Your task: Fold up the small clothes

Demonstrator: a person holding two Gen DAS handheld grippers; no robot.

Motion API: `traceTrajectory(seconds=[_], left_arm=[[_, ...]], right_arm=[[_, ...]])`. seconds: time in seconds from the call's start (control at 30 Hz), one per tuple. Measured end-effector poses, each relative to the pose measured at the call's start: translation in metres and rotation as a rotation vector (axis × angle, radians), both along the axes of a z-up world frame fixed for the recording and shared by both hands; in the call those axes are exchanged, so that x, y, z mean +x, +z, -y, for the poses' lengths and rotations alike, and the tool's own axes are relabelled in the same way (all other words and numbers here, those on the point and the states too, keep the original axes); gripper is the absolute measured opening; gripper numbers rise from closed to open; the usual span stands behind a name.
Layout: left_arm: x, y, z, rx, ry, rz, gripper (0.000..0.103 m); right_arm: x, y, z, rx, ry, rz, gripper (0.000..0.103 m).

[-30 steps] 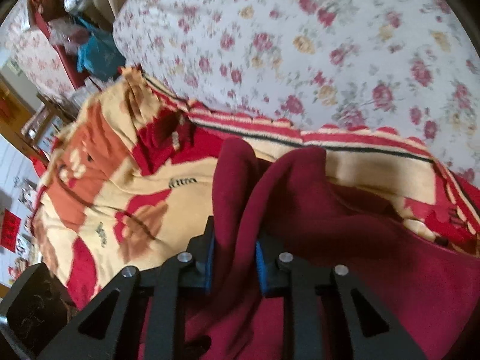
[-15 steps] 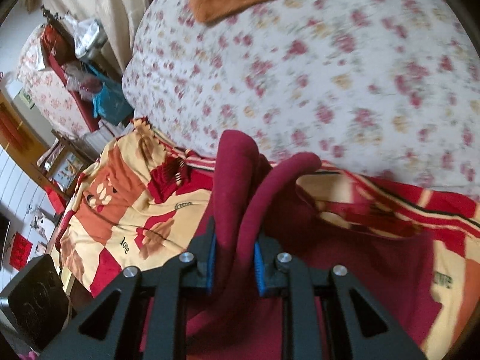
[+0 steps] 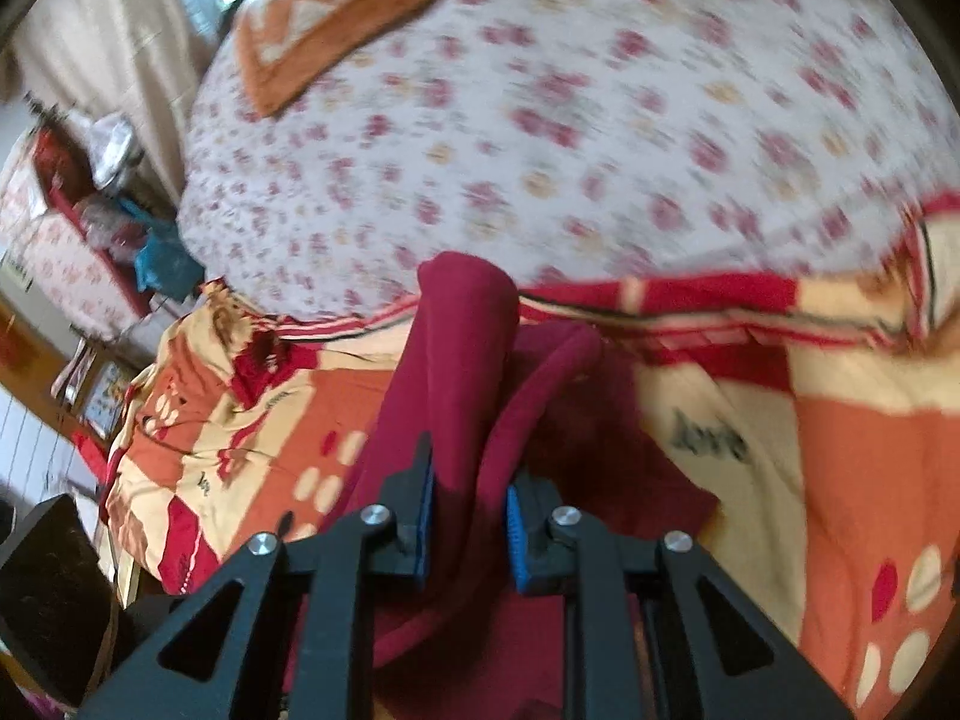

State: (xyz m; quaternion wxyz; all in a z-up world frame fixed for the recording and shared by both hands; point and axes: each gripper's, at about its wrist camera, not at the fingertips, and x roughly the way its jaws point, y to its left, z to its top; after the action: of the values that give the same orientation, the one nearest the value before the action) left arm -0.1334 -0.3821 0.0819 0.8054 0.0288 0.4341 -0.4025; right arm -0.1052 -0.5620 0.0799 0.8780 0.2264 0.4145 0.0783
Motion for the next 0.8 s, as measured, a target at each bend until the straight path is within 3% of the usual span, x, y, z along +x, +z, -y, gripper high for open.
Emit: traceTrajectory(seconds=[0.1, 0.17, 0.2, 0.37, 0.47, 0.57, 0.8], left_arm=[[-0.003, -0.018, 0.013, 0.055, 0.003, -0.031, 0.000], [-0.008, -0.016, 0.009, 0.057, -0.003, -0.041, 0.000], [-0.008, -0.012, 0.007, 0.050, -0.010, -0.037, 0.000], [-0.024, 0.018, -0.025, 0.012, -0.043, 0.006, 0.014], [-0.026, 0.032, -0.047, -0.024, -0.045, 0.051, 0.018], [-0.021, 0.036, -0.056, 0.004, 0.004, 0.105, 0.018], [0.000, -0.007, -0.060, 0.144, 0.120, 0.082, 0.018]], right_arm=[[-0.001, -0.031, 0.013, 0.008, -0.048, -0.059, 0.020], [-0.001, -0.046, 0.021, 0.026, -0.079, -0.092, 0.028], [-0.003, -0.046, 0.025, 0.021, -0.097, -0.093, 0.038], [-0.027, -0.014, 0.031, -0.057, -0.137, -0.035, 0.040], [-0.039, 0.016, 0.015, -0.106, -0.084, 0.036, 0.040], [-0.043, 0.033, -0.011, -0.124, 0.000, 0.076, 0.040], [-0.055, 0.001, -0.066, -0.192, 0.109, 0.001, 0.040]])
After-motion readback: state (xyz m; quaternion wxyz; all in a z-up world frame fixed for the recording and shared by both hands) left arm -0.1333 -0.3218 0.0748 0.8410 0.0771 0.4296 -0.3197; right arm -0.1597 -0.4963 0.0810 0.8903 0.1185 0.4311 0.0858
